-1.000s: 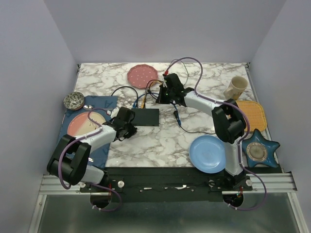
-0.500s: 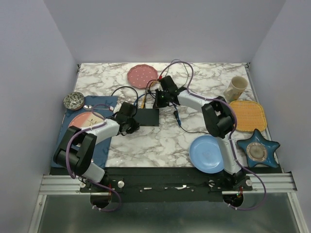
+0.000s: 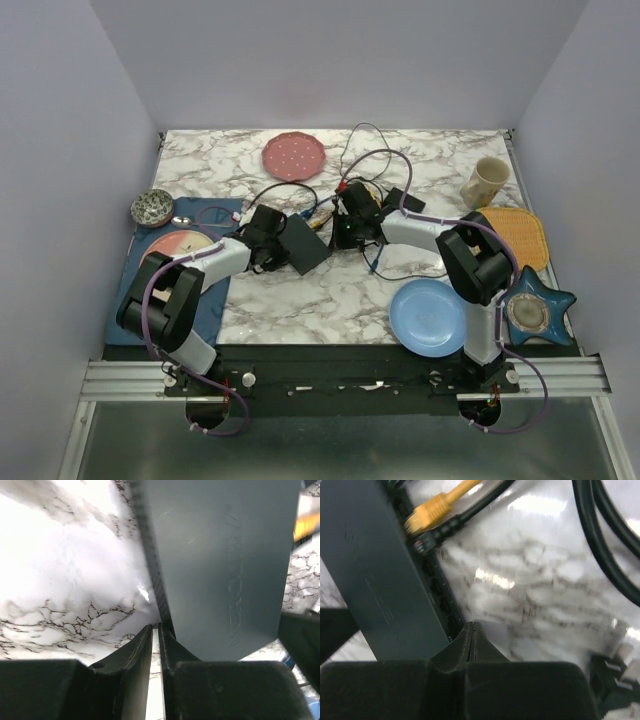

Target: Pull the plug from the switch port

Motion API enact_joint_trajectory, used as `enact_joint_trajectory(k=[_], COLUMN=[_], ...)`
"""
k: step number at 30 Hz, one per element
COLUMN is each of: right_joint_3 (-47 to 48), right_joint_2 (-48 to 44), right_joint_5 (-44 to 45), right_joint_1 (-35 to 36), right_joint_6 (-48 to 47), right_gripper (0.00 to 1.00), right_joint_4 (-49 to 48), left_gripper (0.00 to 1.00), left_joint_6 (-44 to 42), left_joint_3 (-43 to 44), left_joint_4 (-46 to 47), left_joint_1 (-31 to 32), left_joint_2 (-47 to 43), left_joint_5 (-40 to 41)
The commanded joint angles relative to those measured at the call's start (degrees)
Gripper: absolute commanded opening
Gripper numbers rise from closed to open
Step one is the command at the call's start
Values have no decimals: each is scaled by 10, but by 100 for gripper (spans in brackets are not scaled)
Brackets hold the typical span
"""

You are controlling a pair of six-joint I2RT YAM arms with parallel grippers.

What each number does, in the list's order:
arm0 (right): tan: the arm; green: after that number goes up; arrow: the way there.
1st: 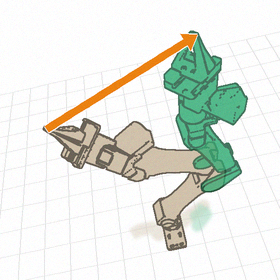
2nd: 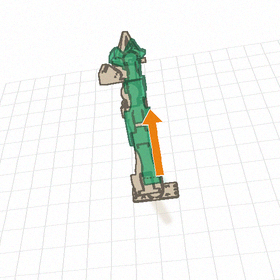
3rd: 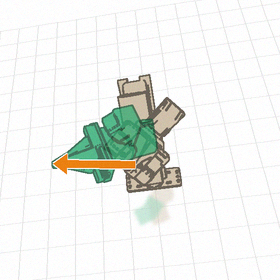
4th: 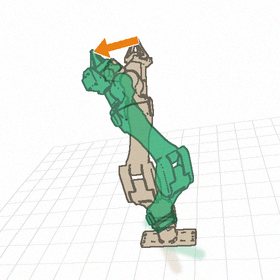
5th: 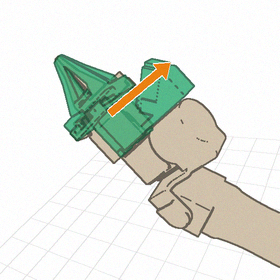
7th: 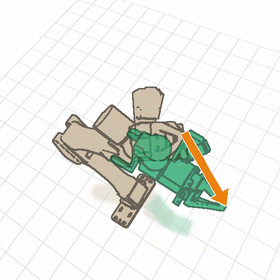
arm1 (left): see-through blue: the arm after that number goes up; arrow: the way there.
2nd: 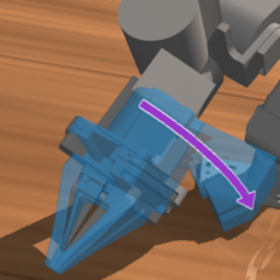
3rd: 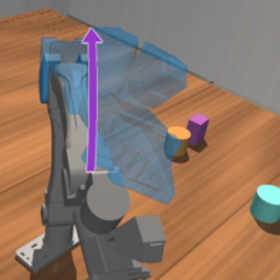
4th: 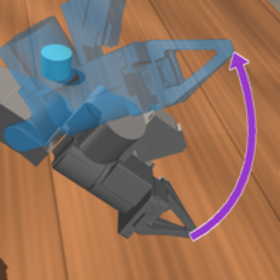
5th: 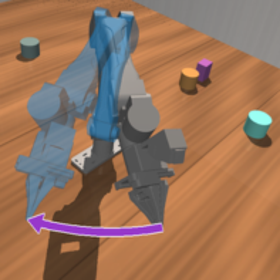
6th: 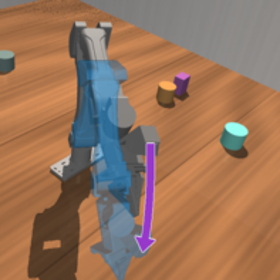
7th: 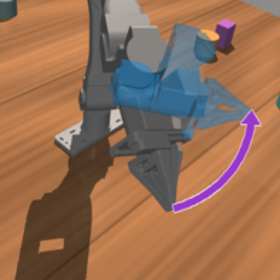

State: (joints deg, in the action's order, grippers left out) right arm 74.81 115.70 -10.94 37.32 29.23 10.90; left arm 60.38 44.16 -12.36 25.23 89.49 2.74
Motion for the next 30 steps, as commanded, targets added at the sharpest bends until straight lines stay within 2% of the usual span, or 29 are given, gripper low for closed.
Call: enact_joint_trajectory(k=[1, 7, 13, 18, 21, 25, 30], right_joint_3=[-64, -102, -83, -60, -45, -25, -18], right_joint_2=[-48, -76, -74, -134, -182, -213, -171], right_joint_5=[-39, -34, -20, 88, 164, 196, 163], right_joint_1=[64, 107, 130, 130, 128, 76, -9], right_joint_6=[28, 56, 65, 40, 8, -23, -37], right_gripper=[1, 1, 1, 5, 15, 25, 27], right_joint_4=[19, -3, -2, 54, 90, 114, 119], left_gripper=[27, 31, 31, 32, 33, 34, 34], left_joint_6=[-25, -38, -68, -82, -87, -63, -46], left_joint_3=[12, 33, 71, 91, 94, 64, 7], left_joint_4=[-2, -6, -76, -115, -135, -126, -67], left_joint_1=[39, 59, 55, 37, 36, 43, 98], left_joint_2=[46, 43, 7, -42, -84, -157, -175], left_joint_5=[-24, -21, 54, 105, 138, 134, 47])
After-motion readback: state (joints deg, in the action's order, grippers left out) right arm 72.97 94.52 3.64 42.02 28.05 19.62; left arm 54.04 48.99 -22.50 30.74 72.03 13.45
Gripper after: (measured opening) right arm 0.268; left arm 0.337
